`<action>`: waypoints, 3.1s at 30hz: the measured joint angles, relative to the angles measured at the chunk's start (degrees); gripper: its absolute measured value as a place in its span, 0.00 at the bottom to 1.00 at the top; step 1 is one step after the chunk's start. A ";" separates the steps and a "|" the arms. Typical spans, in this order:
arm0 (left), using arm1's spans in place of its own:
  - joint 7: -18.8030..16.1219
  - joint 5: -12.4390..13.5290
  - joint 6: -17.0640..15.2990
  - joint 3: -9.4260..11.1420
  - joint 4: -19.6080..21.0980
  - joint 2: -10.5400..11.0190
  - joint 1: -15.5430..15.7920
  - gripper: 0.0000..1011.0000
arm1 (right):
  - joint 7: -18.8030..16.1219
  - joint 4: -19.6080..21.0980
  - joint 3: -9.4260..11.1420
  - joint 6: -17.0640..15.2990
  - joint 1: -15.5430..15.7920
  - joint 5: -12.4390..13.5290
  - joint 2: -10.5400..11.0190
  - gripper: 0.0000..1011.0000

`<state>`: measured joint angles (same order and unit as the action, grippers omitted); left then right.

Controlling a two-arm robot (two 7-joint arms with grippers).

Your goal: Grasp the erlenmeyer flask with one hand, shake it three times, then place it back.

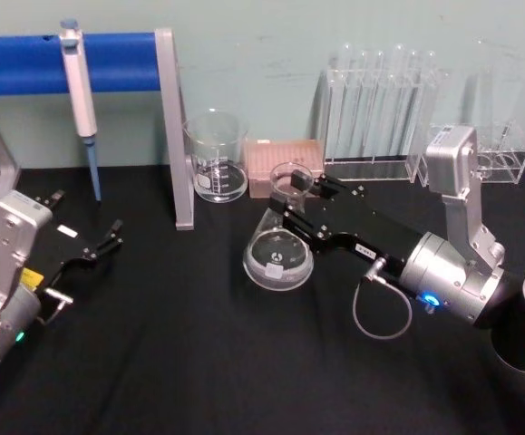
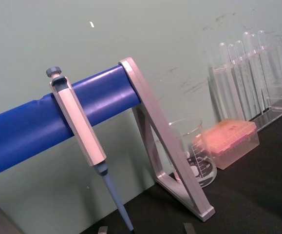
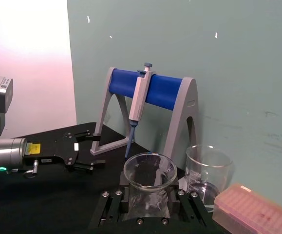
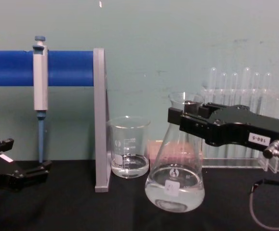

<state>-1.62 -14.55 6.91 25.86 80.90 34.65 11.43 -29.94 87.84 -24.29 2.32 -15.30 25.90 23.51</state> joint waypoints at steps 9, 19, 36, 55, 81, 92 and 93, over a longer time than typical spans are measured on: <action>0.00 0.00 0.00 0.00 0.00 0.00 0.00 0.99 | 0.22 -0.35 -0.40 0.13 -0.37 0.29 0.08 0.44; 0.00 0.00 0.00 0.00 0.00 0.00 0.00 0.99 | 0.34 -0.63 -0.67 0.24 -0.60 0.49 0.13 0.44; 0.00 0.00 0.00 0.00 0.00 0.00 0.00 0.99 | -0.15 -3.17 -1.52 0.23 -1.25 0.37 -0.17 0.44; 0.00 0.00 0.00 0.00 0.00 0.00 0.00 0.99 | -1.64 -7.46 -2.83 -0.06 -2.34 0.63 -0.71 0.44; 0.00 0.00 0.00 0.00 0.00 0.00 0.00 0.99 | -2.98 -10.02 -4.03 -0.03 -3.48 -0.21 -1.02 0.44; 0.00 0.00 0.00 0.00 0.00 0.00 0.00 0.99 | -3.22 -10.47 -4.27 -0.01 -3.63 -0.27 -1.01 0.44; 0.00 0.00 0.00 0.00 0.00 0.00 0.00 0.99 | -3.28 -10.51 -4.30 -0.04 -3.66 -0.28 -0.99 0.44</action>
<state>-1.62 -14.55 6.91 25.86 80.90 34.65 11.43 -33.22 77.32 -28.59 2.28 -18.97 25.63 22.52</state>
